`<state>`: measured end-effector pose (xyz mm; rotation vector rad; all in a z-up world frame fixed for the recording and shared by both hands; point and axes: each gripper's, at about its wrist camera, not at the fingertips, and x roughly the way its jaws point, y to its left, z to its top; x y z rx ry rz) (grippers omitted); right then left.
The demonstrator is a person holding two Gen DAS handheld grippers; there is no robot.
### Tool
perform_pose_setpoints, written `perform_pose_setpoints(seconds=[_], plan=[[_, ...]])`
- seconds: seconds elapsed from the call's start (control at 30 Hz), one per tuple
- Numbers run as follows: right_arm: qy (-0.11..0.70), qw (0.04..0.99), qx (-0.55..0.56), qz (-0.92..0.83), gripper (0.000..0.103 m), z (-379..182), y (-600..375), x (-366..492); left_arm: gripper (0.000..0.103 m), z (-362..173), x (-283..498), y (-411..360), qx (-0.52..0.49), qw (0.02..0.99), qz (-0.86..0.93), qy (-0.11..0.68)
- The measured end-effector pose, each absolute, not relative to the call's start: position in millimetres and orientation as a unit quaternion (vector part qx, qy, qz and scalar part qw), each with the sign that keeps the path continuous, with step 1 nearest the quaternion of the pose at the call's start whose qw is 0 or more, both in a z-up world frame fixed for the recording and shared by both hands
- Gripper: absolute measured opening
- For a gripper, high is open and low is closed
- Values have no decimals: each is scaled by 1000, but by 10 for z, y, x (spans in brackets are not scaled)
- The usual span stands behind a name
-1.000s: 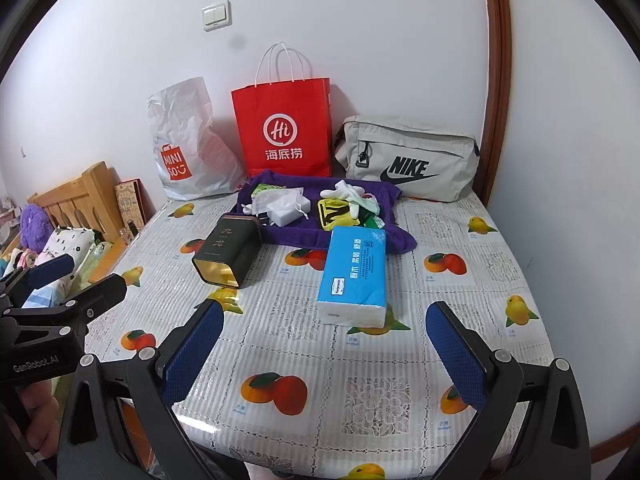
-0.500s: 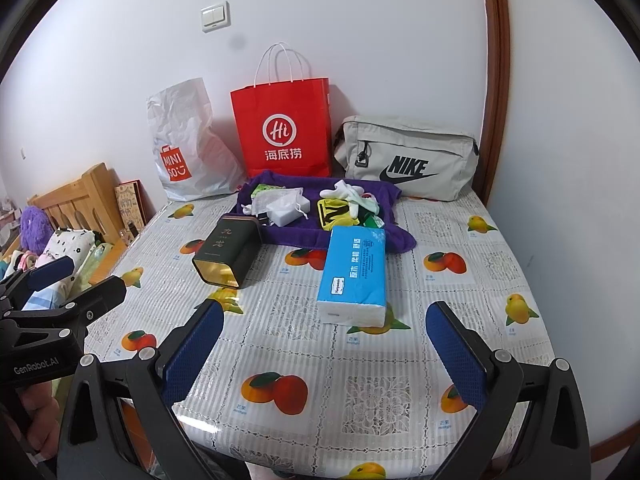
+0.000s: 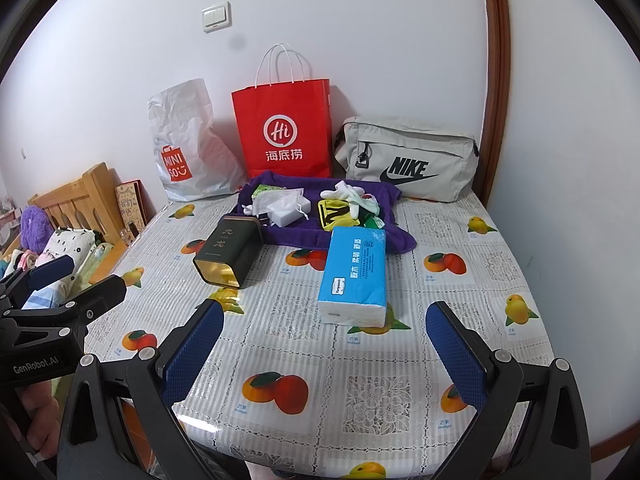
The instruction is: Organize soft objects
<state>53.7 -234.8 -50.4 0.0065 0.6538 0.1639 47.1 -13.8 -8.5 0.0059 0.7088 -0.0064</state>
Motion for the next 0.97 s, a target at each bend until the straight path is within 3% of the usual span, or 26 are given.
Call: perform_pose_setpoints(seconds=[0.97], plan=[[320, 944, 3, 80, 100, -506, -2343, 519, 102, -81, 446, -118, 7, 938, -2, 347]])
